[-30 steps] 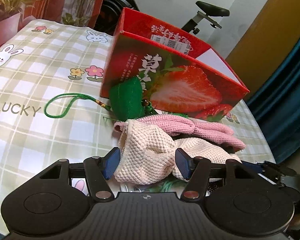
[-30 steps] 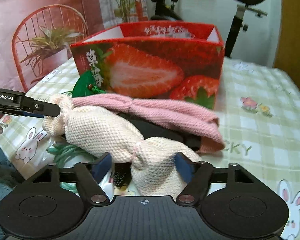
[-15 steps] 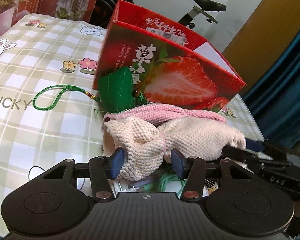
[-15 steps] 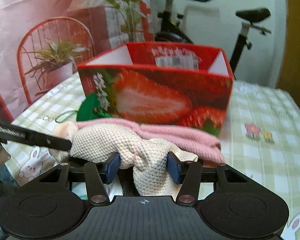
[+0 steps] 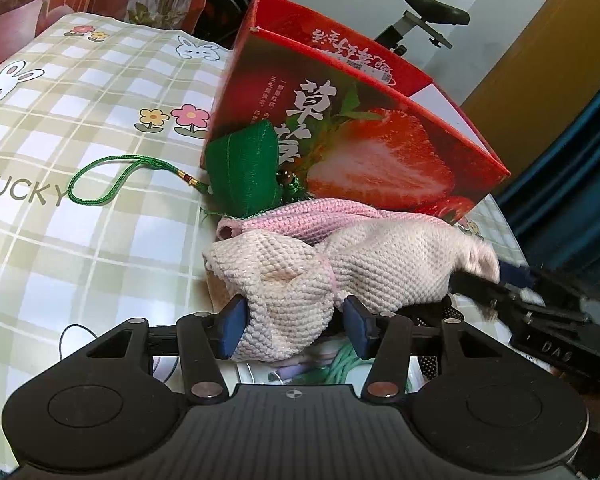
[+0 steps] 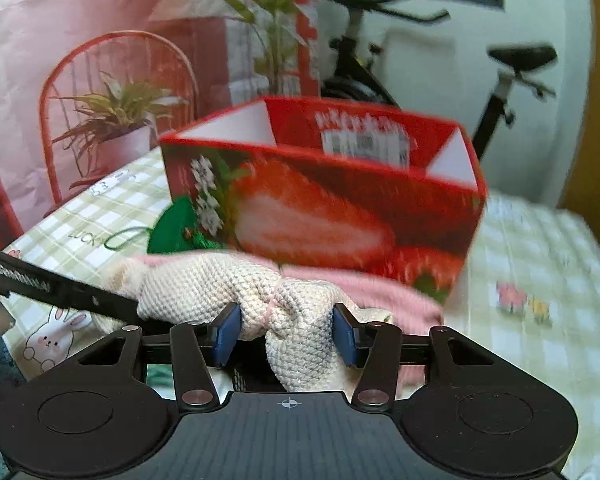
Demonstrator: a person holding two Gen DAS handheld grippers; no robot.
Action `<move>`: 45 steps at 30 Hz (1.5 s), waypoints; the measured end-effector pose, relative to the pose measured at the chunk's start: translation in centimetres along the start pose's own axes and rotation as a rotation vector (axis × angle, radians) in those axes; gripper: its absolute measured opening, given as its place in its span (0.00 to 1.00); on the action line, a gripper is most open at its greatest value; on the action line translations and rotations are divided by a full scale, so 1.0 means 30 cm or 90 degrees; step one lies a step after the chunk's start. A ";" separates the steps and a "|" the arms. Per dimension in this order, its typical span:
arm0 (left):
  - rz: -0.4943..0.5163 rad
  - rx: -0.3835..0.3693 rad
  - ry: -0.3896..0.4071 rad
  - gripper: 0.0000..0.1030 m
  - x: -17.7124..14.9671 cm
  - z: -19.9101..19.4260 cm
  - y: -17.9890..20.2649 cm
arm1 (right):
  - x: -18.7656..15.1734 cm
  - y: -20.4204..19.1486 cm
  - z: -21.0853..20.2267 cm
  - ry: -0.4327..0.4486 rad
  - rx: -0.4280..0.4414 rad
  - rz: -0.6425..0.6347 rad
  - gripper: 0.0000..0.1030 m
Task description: Organize soft objects
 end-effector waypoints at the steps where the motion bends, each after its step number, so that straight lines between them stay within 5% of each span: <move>1: 0.000 0.001 0.000 0.52 -0.001 0.002 -0.001 | -0.016 0.006 -0.001 -0.006 0.001 0.011 0.44; 45: -0.006 -0.050 0.025 0.53 0.021 -0.033 0.034 | -0.061 -0.006 -0.026 -0.002 0.022 0.045 0.42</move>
Point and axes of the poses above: each gripper's, at about its wrist camera, not at the fingertips, and z roughly the way its jaws point, y to its right, x to its top, the point moved 6 cm from there along z, roughly the way its jaws point, and after that the axes turned 10 degrees about y, right-handed, at the moved point
